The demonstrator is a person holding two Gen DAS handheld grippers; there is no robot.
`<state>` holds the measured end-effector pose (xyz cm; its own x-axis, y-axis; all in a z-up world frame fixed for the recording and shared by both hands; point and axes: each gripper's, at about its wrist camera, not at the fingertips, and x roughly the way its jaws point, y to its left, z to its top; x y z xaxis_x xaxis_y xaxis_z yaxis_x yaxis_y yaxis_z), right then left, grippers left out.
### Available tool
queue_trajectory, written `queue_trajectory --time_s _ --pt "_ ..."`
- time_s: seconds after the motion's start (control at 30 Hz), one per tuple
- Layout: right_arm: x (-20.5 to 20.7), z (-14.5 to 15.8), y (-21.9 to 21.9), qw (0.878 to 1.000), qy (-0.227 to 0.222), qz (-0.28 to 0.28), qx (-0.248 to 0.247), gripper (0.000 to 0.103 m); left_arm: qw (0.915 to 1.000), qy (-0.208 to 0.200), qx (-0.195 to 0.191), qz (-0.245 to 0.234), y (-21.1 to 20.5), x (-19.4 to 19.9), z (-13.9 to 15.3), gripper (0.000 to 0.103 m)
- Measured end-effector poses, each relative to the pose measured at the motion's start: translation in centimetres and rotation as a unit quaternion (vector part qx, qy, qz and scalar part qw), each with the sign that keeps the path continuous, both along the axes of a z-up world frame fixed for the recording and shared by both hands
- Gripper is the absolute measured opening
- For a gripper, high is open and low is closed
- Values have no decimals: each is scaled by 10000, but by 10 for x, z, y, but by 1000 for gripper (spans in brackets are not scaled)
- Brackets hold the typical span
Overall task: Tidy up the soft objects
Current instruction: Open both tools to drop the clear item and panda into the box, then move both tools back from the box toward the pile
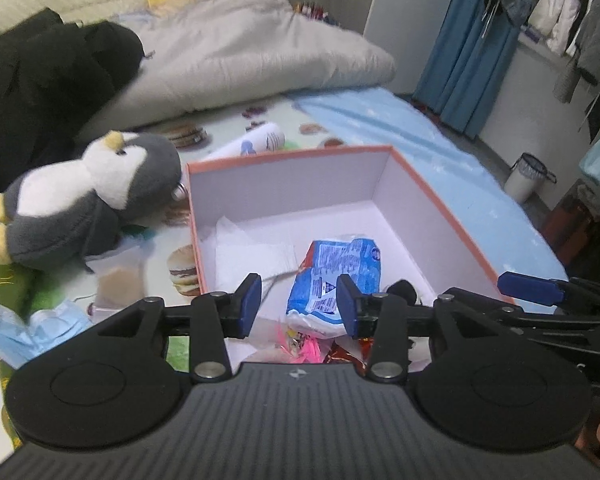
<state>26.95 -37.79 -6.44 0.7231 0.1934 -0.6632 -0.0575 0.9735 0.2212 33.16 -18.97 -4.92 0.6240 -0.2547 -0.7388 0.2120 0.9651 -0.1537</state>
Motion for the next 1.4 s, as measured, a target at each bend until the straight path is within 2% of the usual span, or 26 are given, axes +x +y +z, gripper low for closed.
queue_trajectory --time_s 0.33,0.43,0.6,0.73,0.8,0.87,0.97,1.4 --pt "-69 38 22 9980 -634 48 41 78 9979 -631 -131 47 30 -74 43 48" --pt "-90 43 32 9962 -863 99 -67 78 9963 -838 -174 17 40 -98 48 48" --pt "-118 47 50 9952 -964 171 -2 78 9951 -976 -132 4 60 -138 50 48" --pt "-133 48 65 9940 -1039 345 65 78 9939 -1075 -104 211 82 -162 54 48" --pt "-138 48 71 9935 -1049 423 107 78 9932 -1103 -109 345 92 -172 56 50" --pt "-142 48 79 9932 -1044 501 129 78 9928 -1096 -137 462 100 -180 56 56" --pt "-147 47 89 9923 -1051 644 135 78 9920 -1115 -118 575 110 -191 56 58" --pt "-158 35 117 9917 -904 905 113 78 9909 -926 -174 957 144 -213 41 59"
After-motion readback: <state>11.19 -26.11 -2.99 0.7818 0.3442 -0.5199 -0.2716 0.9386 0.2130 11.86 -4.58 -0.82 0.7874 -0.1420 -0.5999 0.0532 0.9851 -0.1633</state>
